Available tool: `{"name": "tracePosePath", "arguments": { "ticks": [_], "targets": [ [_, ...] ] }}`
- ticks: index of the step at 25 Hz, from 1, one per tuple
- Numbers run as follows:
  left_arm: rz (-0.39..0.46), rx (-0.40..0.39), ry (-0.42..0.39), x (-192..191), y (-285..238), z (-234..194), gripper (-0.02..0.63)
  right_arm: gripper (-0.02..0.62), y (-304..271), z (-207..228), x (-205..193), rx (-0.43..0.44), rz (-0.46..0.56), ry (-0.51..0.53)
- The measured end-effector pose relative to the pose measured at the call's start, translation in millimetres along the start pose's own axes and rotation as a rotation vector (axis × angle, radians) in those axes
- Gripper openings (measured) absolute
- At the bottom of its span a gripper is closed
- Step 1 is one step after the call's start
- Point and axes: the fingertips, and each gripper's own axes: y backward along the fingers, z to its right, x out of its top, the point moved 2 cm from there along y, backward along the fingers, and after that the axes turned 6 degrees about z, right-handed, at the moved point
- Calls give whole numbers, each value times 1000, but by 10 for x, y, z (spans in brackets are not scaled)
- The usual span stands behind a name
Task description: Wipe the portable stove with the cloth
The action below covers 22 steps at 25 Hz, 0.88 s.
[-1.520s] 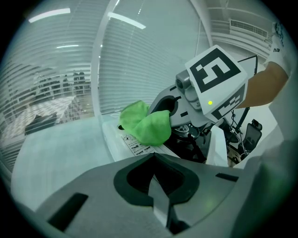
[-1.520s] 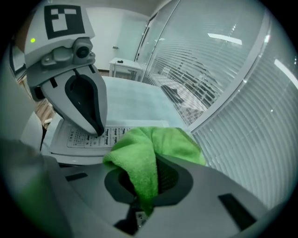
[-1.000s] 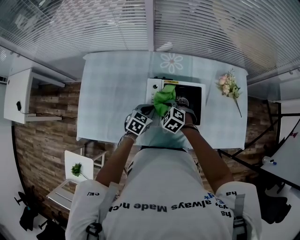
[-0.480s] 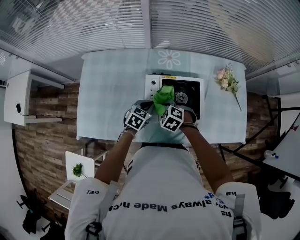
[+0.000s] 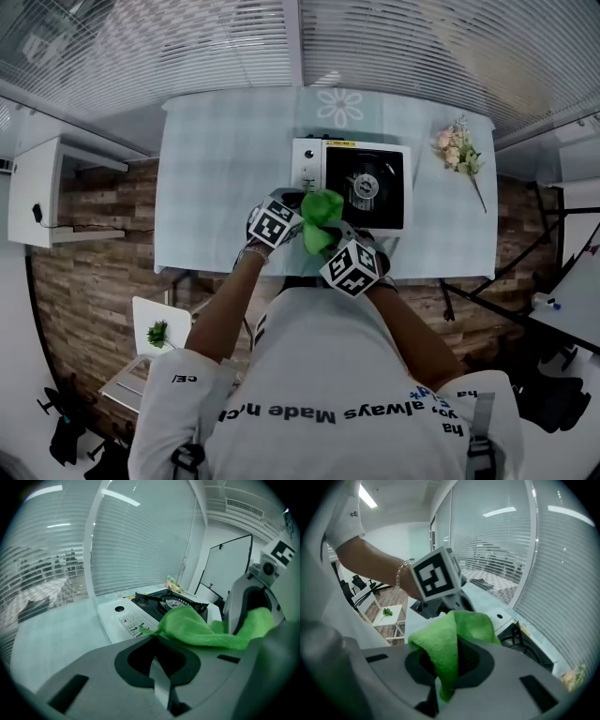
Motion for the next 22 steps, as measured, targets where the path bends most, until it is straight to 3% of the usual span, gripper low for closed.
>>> {"name": "tracePosePath", "arguments": {
  "ticks": [10, 22],
  "targets": [
    [2, -14, 14, 1, 7, -4, 11, 26, -421, -531, -347, 93, -69, -15],
    [2, -16, 10, 4, 13, -12, 11, 26, -730, -570, -630, 39, -88, -34]
  ]
}}
